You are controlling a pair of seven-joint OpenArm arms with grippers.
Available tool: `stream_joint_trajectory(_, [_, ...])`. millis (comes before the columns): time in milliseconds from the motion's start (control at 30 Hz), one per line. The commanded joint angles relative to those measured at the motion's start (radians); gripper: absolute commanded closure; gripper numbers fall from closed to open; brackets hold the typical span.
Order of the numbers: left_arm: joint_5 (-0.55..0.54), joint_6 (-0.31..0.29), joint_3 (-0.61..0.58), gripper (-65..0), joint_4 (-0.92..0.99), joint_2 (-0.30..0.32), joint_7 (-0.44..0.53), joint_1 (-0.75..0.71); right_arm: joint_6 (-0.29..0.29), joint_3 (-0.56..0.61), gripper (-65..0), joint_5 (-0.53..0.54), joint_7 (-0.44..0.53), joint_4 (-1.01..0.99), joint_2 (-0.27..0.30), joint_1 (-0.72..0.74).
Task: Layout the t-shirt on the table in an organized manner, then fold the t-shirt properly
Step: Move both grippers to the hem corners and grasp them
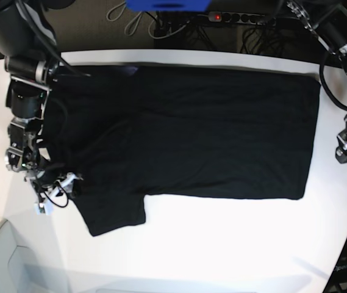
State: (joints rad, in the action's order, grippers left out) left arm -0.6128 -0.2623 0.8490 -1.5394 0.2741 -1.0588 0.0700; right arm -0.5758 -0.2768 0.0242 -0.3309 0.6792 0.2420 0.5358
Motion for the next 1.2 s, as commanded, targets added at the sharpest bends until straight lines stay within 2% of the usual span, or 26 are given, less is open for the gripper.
stream_joint_trajectory(0, [-0.015, -0.004, 0.002, -25.6, -0.016, 0.021, 0.018, 0.018, 0.017, 0.0, -34.2, 0.016, 0.054, -0.005, 0.016, 0.04])
stream_joint_trajectory(100, [-0.014, -0.004, 0.002, -25.6, 0.0, 0.023, 0.018, 0.041, 0.089, 0.0, -34.4, 0.016, 0.123, -0.072, 0.027, 0.042])
stream_joint_trajectory(267, [-0.014, 0.001, 0.0, -25.6, 0.118, 0.024, 0.018, 0.116, 0.093, 0.001, -33.3, 0.016, 0.157, -0.091, 0.027, 0.034])
stream_joint_trajectory(333, [0.008, 0.002, -0.02, -25.6, 0.188, 0.035, 0.038, 0.162, 0.093, 0.029, -29.0, 0.018, 0.16, -0.091, 0.026, 0.019])
stream_joint_trajectory(433, [0.106, 0.002, -0.115, -25.6, 0.248, 0.037, 0.147, 0.205, 0.093, 0.096, -20.0, 0.018, 0.16, -0.091, 0.024, 0.014])
stream_joint_trajectory(500, [0.181, 0.002, -0.184, -25.6, 0.293, 0.034, 0.257, 0.232, 0.095, 0.133, -15.0, 0.018, 0.16, -0.091, 0.01, 0.014])
stream_joint_trajectory(567, [0.259, 0.002, -0.245, -25.6, 0.359, 0.026, 0.377, 0.259, 0.096, 0.149, -10.6, 0.018, 0.16, -0.091, 0.007, 0.014])
stream_joint_trajectory(700, [0.351, 0.002, -0.362, -25.6, 0.574, 0.027, 0.509, 0.351, 0.099, 0.147, -1.0, 0.018, 0.16, -0.092, 0.006, 0.013])
stream_joint_trajectory(900, [0.406, 0.002, -0.403, -25.6, 0.874, 0.027, 0.668, 0.483, 0.099, 0.147, 0.0, 0.018, 0.16, -0.094, 0.006, 0.013])
stream_joint_trajectory(1167, [0.565, 0.004, -0.409, -25.6, 1.138, 0.034, 0.825, 0.618, 0.099, 0.149, 0.0, 0.018, 0.16, -0.094, 0.006, 0.013])
